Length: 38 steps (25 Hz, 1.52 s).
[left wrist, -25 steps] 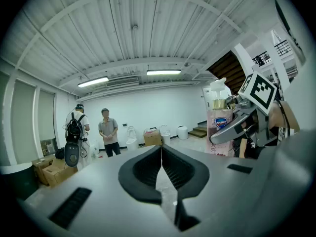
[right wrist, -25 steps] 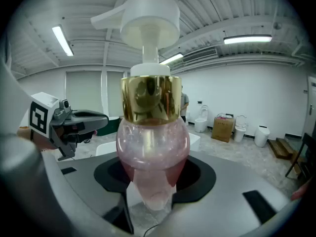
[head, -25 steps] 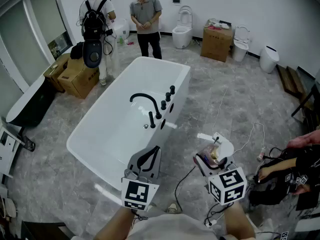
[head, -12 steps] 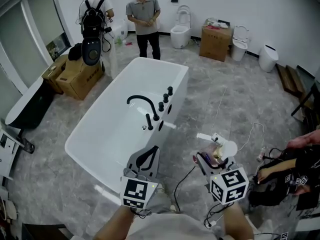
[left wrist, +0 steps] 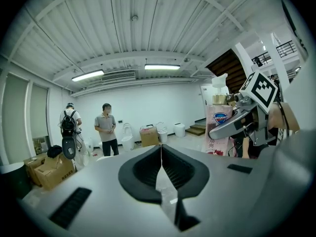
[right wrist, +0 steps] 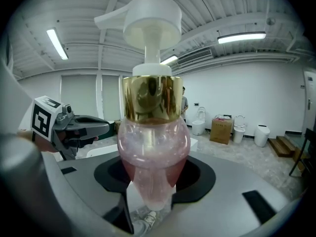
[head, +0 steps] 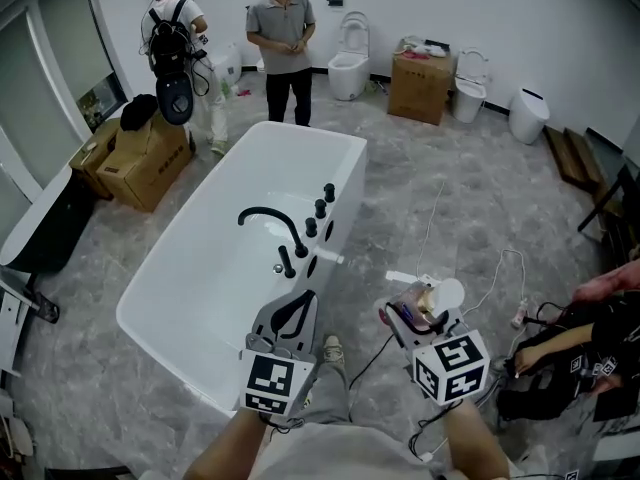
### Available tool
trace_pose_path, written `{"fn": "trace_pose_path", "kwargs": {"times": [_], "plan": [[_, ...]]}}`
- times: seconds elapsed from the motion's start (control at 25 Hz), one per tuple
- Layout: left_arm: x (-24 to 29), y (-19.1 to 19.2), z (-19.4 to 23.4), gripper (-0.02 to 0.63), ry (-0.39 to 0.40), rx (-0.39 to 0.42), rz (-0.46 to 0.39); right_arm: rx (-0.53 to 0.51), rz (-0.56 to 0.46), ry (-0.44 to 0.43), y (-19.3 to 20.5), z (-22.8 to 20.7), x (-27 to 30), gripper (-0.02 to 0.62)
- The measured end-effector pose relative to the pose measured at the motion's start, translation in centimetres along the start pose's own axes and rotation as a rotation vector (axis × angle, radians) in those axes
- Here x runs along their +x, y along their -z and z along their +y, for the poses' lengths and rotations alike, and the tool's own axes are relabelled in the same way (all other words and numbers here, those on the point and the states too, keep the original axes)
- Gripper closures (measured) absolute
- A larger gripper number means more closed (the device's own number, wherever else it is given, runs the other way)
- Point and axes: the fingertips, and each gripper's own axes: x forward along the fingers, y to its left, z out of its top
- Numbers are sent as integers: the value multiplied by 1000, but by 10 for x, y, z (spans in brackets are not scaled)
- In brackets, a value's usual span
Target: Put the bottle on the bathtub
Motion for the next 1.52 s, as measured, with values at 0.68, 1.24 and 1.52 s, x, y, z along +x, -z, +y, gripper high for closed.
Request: {"fn": "trace_pose_path", "kwargs": {"times": [0.68,1.24,1.52], "plan": [[214,42,139,584,55,-46,95,41,85,-1,-50,-116,221,357],[335,94,232,584,-8,-169,189,51,111,-42,-69,-182,392,357],[373,111,245,584,-82,-206,229,35,141,-105,-60,-209,447,357]]}}
